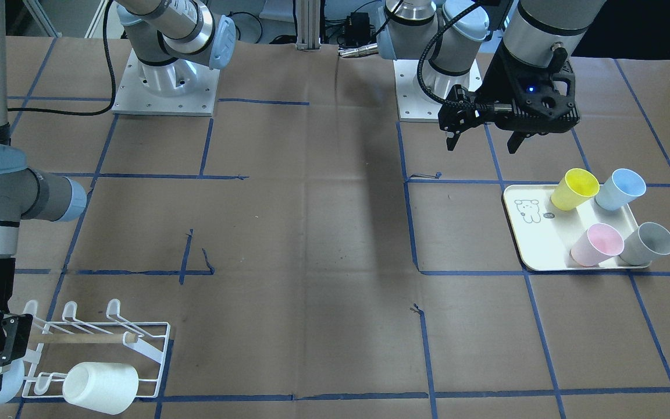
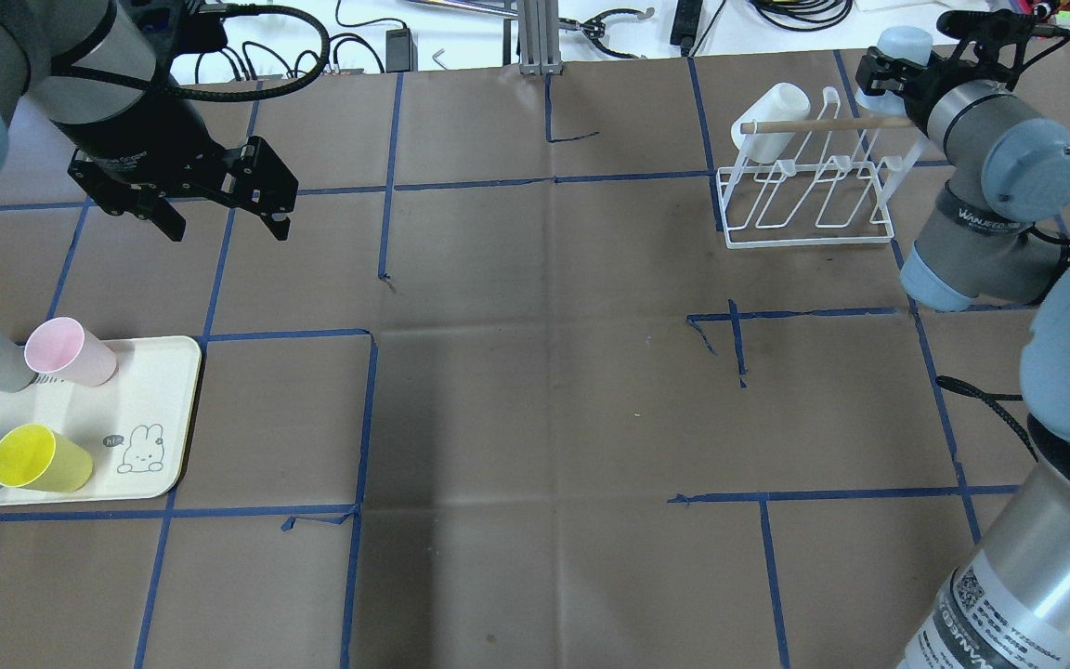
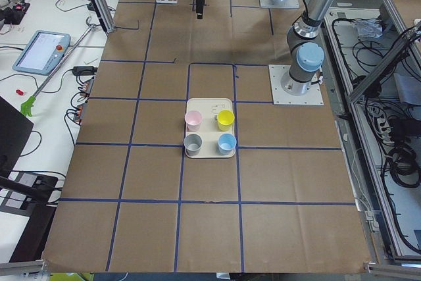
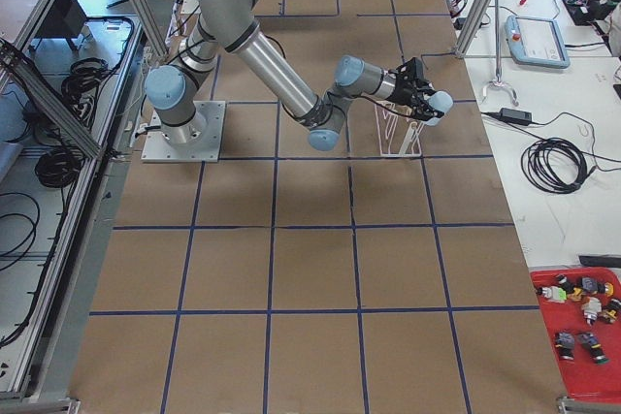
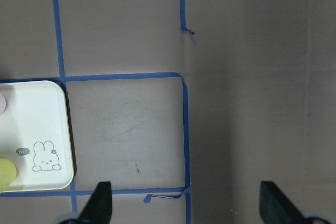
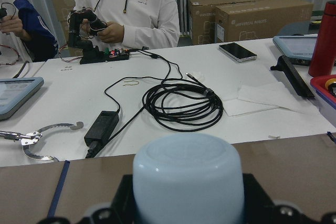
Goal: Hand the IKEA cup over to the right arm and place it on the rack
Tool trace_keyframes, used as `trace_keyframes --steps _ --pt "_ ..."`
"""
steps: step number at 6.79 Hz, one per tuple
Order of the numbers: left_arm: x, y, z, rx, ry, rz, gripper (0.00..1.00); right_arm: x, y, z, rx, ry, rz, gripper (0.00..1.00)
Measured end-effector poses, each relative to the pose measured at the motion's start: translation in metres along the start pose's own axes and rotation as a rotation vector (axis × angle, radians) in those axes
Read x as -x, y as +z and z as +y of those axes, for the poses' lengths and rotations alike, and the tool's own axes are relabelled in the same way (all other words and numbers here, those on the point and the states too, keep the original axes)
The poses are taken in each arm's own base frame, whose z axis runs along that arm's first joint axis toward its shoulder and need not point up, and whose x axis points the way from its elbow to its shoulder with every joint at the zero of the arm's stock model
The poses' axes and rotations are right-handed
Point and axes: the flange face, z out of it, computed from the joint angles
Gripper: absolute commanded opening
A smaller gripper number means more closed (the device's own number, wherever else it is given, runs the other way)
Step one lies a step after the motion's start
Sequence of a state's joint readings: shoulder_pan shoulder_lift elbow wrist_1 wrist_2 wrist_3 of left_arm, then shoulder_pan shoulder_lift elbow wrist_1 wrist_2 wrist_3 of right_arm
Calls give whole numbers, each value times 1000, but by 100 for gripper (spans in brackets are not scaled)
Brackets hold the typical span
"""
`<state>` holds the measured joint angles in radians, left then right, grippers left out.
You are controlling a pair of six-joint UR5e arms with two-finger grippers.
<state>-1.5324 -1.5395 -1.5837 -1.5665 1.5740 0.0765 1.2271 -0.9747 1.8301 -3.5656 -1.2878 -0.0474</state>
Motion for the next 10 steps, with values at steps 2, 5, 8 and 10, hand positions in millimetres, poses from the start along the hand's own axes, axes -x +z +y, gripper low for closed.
trace_keyframes --steps 2,5,8,10 --pt "0 6 -5 11 -4 4 99 -1 2 1 4 7 7 100" --pt "-5 10 -7 15 -6 10 99 1 -2 -8 -8 11 6 100" --pt "-8 10 -11 -5 0 7 99 24 -41 -63 -43 -8 -16 100" --pt "-8 10 -13 -14 -1 2 99 60 -63 -85 113 10 -62 100"
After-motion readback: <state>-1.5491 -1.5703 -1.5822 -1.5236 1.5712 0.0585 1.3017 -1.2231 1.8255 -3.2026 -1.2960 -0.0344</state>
